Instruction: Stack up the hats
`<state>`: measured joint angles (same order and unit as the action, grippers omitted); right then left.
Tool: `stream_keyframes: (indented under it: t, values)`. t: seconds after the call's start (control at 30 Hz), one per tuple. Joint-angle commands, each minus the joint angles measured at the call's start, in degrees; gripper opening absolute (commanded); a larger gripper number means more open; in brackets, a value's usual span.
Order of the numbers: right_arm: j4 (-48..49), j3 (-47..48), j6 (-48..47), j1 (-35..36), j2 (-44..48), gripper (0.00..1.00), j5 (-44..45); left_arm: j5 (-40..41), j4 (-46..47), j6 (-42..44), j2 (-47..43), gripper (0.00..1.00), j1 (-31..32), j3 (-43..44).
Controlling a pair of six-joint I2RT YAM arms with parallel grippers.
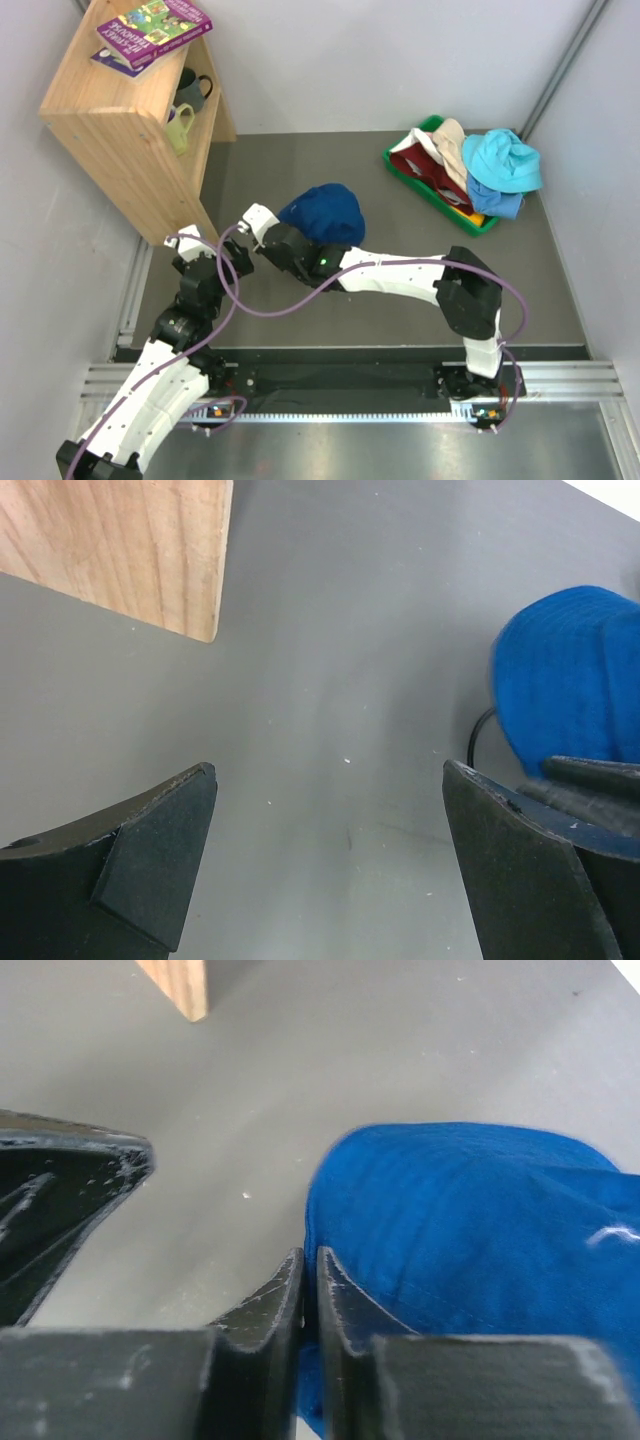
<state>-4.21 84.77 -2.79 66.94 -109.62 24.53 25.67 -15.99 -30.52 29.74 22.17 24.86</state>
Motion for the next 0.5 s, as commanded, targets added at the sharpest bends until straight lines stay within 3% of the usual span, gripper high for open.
stream_keyframes:
  t: [0.0, 0.03, 0.13, 0.3, 0.47]
  values:
    - [0.87, -0.22, 0.24, -0.23, 2.22, 0.43, -7.46, 2.45, 0.87, 0.29, -0.29, 0.99, -0.03, 1.68]
    - [0.87, -0.66, 0.06, -0.31, 3.79, 0.73, -8.61, 2.89, 0.87, 0.29, -0.29, 0.99, -0.03, 1.59]
    - [1.57, -5.12, -0.38, -0.14, 8.09, 0.90, -13.54, 4.56, 1.05, 0.46, -0.29, 0.99, -0.03, 1.50]
    - [0.70, -12.69, -0.73, 0.65, 15.39, 0.94, -22.40, 5.97, 2.45, 1.17, -0.03, 0.99, -0.11, 0.98]
    - [-0.18, -19.20, 2.26, 0.92, 28.22, 0.94, -23.04, 6.24, 3.86, 2.13, 0.06, 0.99, -0.11, 0.02]
